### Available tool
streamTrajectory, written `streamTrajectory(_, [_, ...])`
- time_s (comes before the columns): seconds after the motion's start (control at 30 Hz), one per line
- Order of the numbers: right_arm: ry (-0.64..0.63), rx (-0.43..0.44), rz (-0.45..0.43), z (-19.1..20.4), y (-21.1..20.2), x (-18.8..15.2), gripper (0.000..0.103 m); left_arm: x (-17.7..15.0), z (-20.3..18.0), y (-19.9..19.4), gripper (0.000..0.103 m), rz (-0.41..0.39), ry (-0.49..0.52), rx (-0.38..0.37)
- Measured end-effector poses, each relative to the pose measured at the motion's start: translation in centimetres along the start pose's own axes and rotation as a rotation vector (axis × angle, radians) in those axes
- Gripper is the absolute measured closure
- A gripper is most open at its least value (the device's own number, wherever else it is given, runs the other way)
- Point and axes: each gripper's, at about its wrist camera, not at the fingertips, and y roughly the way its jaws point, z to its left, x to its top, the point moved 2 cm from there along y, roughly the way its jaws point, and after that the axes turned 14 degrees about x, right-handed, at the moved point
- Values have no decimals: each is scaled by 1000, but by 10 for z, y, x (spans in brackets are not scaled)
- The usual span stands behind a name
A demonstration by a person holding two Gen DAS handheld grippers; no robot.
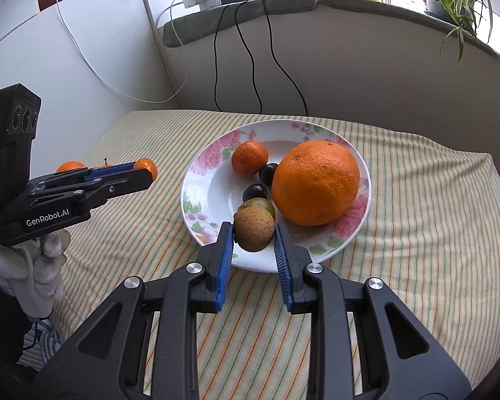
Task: Organize fruits
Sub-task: 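Carry the tangerine with the left tool while the right tool carries the kiwi to the plate, then open both tools to release the tangerine and kiwi onto the plate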
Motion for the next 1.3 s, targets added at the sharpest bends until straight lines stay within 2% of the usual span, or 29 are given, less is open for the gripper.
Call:
streamTrajectory(0.6, [20,-3,13,-9,4,-5,77,5,-22,23,76,41,47,-19])
streamTrajectory(1.1, [28,-3,15,-14,7,-4,77,6,-34,23,75,32,80,-14])
streamTrajectory(1.13, [27,-4,14,-14,7,-4,77,6,-35,23,75,34,84,-13])
streamTrajectory(1.2, [27,1,16,-13,8,-5,77,6,-36,23,63,33,85,-6])
streamTrajectory(1.3, [25,0,18,-13,8,-5,75,7,-36,22,60,29,83,-3])
